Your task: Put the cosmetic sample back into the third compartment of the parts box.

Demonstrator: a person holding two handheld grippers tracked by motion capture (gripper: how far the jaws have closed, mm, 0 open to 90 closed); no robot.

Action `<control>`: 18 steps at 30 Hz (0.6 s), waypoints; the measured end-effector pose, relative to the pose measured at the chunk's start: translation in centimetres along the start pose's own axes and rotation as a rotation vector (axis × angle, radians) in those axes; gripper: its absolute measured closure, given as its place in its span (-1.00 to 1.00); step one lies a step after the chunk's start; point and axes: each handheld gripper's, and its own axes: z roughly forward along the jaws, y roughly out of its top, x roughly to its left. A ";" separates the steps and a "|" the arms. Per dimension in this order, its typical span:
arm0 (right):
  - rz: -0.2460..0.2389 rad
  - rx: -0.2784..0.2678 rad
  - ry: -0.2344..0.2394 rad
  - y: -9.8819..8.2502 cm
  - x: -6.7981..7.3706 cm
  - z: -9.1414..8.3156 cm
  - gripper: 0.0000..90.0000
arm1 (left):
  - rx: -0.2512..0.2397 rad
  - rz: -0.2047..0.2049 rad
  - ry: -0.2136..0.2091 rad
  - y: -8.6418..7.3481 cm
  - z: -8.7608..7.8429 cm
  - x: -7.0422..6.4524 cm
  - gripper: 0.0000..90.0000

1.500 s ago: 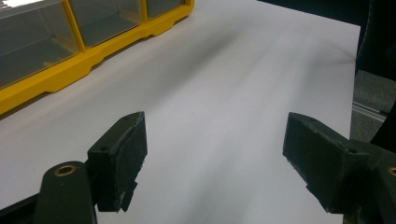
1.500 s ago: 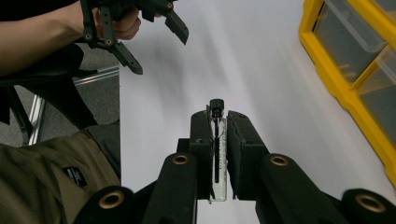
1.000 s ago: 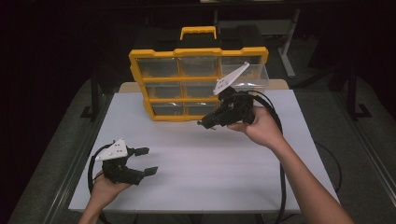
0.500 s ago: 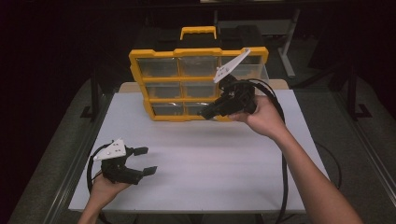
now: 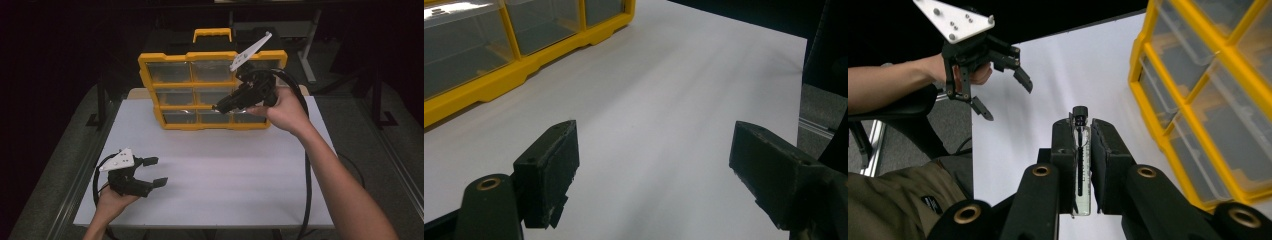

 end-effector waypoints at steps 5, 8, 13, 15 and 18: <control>0.007 -0.014 -0.012 0.5 -0.5 -1.0 0.78 | -0.006 -0.010 0.000 0.0 0.0 0.0 -0.57; 0.010 -0.021 -0.018 0.9 -0.8 -1.5 0.78 | -0.007 -0.015 -0.001 0.0 0.0 0.0 -0.57; 0.012 -0.019 -0.031 1.4 -1.2 -2.1 0.78 | -0.006 -0.017 -0.002 0.0 -0.1 0.1 -0.59; 0.011 -0.027 -0.034 1.7 -1.5 -2.6 0.78 | -0.006 -0.023 -0.002 0.0 0.0 0.0 -0.59; 0.014 -0.024 -0.040 1.9 -1.7 -3.0 0.78 | 0.000 -0.014 0.000 0.0 -0.1 0.1 -0.60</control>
